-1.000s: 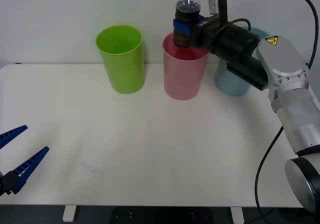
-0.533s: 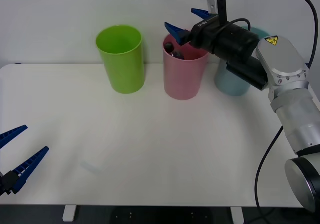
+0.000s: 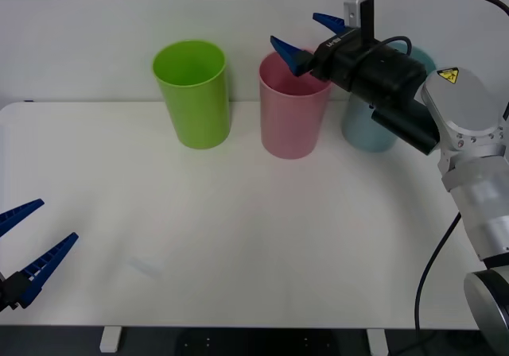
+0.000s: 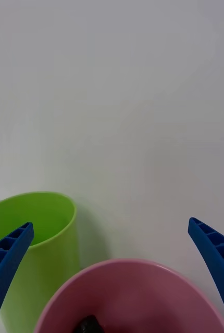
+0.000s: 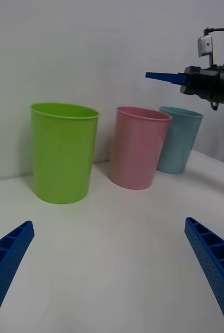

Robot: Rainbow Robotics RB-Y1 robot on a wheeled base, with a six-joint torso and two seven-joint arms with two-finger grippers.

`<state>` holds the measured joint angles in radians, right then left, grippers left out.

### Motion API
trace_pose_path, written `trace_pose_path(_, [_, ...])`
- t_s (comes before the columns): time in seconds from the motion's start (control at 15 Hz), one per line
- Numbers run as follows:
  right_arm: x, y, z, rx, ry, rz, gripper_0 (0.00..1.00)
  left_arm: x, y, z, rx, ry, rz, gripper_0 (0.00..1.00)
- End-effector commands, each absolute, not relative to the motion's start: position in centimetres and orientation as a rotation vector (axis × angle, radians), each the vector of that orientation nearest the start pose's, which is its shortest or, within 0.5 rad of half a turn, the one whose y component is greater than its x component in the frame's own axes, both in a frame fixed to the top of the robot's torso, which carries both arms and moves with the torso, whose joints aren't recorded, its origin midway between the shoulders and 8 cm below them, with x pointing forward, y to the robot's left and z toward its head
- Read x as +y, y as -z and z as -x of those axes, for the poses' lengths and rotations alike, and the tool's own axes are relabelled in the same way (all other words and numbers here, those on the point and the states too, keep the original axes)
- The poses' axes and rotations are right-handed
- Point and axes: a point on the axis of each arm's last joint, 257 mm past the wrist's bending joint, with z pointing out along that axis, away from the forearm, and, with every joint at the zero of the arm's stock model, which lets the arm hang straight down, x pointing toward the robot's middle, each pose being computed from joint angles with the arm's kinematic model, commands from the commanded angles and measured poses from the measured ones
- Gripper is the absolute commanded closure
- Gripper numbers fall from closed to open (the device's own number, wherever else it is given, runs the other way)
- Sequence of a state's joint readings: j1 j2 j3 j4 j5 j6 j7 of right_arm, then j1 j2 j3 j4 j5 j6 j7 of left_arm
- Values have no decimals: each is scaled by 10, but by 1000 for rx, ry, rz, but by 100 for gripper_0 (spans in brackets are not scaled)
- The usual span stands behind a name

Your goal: Grasp the object on the table and drop it into the matching bin: aluminum can to the light blue bin, PET bottle to the pink bin.

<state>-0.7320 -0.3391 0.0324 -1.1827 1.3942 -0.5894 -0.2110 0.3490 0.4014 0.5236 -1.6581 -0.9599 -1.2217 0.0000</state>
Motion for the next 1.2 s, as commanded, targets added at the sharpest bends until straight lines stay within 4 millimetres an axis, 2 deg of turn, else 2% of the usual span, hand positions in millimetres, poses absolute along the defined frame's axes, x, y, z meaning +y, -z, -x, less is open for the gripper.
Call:
trace_pose_path(0.07, [-93,11,-628,1291,-489,630,0,330,169,-342,1441,567,-465,0])
trace_pose_path(0.33, [-116,25,-598,1285,-477,650,0,330,169,-342,1441,567,-465,0])
trace_pose_path(0.73, [-157,46,-536,1279,-447,697,0,330,169,-342,1441,567,-465,0])
trace_pose_path(0.87, [-176,56,-514,1286,-444,742,0,330,169,-342,1441,567,-465,0])
trace_pose_path(1.2, [-219,87,-475,1335,-426,805,0,330,169,-342,1441,567,-465,0])
